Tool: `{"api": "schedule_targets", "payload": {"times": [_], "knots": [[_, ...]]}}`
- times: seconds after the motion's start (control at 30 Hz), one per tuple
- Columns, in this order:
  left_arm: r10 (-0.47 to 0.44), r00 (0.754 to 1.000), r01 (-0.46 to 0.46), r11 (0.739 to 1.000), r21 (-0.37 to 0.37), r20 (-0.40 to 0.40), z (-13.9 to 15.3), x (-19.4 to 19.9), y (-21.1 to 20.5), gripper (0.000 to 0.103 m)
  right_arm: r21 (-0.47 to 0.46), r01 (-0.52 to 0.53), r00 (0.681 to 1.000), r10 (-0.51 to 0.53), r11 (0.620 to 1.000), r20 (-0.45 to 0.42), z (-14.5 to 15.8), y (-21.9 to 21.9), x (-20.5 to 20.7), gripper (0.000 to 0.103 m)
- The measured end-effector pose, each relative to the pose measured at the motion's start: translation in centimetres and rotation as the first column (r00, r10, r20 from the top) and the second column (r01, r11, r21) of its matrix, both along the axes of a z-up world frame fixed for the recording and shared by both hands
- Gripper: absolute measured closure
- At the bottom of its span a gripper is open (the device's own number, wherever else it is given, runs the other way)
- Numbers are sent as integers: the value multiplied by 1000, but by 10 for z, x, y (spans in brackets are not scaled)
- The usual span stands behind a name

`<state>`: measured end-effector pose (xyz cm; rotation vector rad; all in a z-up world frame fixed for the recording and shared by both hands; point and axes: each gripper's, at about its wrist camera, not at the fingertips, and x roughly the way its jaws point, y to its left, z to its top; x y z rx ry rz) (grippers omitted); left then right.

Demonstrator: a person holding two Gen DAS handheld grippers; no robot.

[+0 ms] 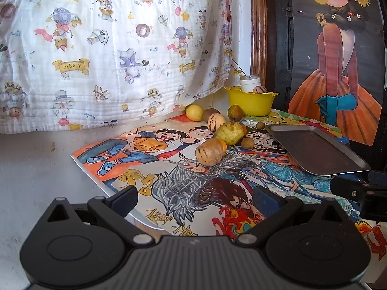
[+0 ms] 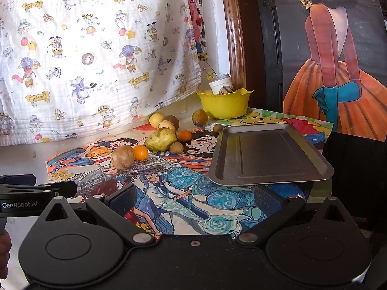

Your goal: Organize fruits

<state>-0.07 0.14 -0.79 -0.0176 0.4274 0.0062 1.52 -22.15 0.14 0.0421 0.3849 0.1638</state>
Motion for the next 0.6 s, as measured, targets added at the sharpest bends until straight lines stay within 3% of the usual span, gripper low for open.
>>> {"api": "schedule_targets", "payload": {"times": [0.6], "knots": [[0,1000,0,1000,-1,-3,0,0,1,0,-3,0,1000,0,1000,-5,0,0,0,0]]}}
